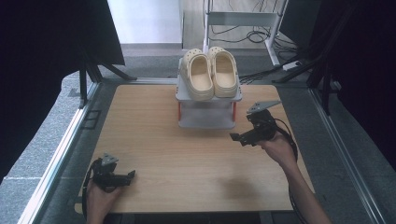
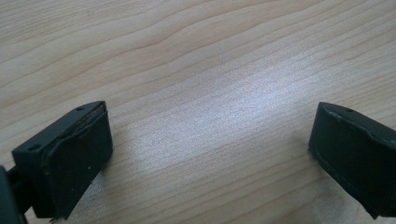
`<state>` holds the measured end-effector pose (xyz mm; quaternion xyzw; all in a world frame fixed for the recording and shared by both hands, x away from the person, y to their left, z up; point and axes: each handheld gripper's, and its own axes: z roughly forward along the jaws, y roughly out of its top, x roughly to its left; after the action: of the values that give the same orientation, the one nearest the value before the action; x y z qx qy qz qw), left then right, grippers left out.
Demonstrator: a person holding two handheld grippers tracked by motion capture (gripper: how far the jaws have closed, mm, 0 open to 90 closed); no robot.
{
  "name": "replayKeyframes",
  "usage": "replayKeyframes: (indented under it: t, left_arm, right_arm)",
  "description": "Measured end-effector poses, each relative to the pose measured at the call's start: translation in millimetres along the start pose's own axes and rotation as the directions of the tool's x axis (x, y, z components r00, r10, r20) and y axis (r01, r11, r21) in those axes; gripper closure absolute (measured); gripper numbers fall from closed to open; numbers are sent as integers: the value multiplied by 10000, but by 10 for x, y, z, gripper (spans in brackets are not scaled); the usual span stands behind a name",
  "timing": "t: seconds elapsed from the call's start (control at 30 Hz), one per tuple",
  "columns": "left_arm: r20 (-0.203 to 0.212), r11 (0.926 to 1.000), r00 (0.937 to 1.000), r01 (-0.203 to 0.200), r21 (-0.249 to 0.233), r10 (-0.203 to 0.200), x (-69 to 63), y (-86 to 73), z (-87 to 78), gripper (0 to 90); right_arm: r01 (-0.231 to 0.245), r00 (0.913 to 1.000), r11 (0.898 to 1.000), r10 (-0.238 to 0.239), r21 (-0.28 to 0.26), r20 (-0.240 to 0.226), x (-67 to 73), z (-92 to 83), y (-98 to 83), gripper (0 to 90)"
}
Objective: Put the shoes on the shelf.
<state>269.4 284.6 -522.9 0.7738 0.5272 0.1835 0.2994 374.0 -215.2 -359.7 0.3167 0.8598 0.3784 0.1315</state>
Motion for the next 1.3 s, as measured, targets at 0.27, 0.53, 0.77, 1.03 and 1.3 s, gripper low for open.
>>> replayKeyframes:
  t: [0.27,0.53,0.77,1.03,1.3]
  left_arm:
    - [-24,10000,10000,0,-4,0,-2,-1,0,0]
    - [-33,10000,10000,49,23,-49,-9,-1,-2,0]
    - [-36,10000,10000,84,-3,-84,-12,-1,0,0]
    - [-50,10000,9999,100,-4,-100,-15,0,1,0]
    - [-60,9999,9999,113,-4,-113,-16,1,1,0]
  right_arm:
    - [-209,9998,9998,209,8,77,-13,-46,-303,0]
    - [-321,9993,9994,323,-102,187,-18,-74,-605,0]
    - [-287,9991,9996,288,-33,320,6,-17,-860,0]
    - [-368,9979,9993,370,-44,536,40,108,-1107,0]
    - [-772,9959,9969,765,118,488,60,324,-1353,0]
